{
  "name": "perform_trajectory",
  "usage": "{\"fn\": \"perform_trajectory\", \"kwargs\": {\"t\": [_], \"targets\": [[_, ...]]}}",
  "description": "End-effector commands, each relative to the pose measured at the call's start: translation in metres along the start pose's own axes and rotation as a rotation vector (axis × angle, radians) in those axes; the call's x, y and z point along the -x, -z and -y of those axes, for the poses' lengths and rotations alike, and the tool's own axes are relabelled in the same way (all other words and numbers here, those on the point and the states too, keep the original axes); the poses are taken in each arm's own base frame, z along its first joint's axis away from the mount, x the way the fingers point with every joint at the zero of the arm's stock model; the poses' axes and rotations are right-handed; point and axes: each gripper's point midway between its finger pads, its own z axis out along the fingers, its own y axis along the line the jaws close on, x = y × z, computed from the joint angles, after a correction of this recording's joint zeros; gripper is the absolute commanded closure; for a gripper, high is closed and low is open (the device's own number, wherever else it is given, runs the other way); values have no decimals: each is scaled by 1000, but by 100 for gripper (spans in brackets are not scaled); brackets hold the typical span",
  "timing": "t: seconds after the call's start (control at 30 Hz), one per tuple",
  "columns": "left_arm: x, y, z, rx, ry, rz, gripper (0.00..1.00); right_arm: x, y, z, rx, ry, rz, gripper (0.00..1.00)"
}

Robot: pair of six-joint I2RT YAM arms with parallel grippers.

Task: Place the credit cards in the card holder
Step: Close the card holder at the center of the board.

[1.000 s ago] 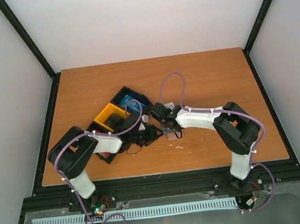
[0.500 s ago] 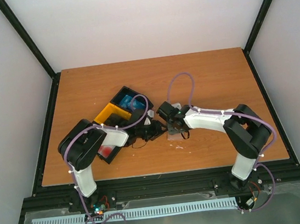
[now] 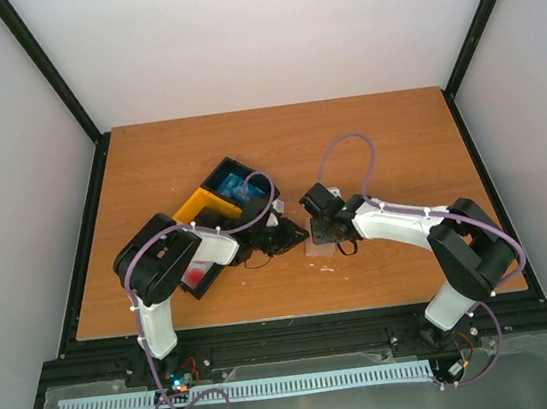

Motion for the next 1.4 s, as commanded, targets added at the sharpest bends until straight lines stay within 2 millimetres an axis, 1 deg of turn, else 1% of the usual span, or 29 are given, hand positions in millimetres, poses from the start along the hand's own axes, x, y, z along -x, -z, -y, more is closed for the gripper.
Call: {"fn": "perform_trajectory", "kwargs": {"t": [0.0,0.07,0.33,0.73,0.97,1.07,1.23,1.3,1.37], "targets": [[-37,-8,-80,251,96,-90,77,11,10,-4,64,-59,62,97],[-39,-8,-83,261,99,-92,76,12,11,-6,84,-63,68,97],[-42,-7,-93,289,109,-93,77,4,-1,-9,111,-60,23,97],[-44,-7,-95,292,112,-95,77,-2,-12,-11,108,-52,-3,97],[-43,-8,-95,291,111,-94,77,-6,-15,-7,93,-53,-8,97],[-43,-7,-95,292,112,-92,77,0,-10,-7,97,-60,18,97],[-43,-7,-95,293,112,-94,77,16,8,-7,117,-81,90,97],[-43,-7,-95,291,112,-93,77,17,10,-7,118,-82,98,97],[-43,-7,-94,291,111,-93,77,16,9,-6,114,-81,93,97]]}}
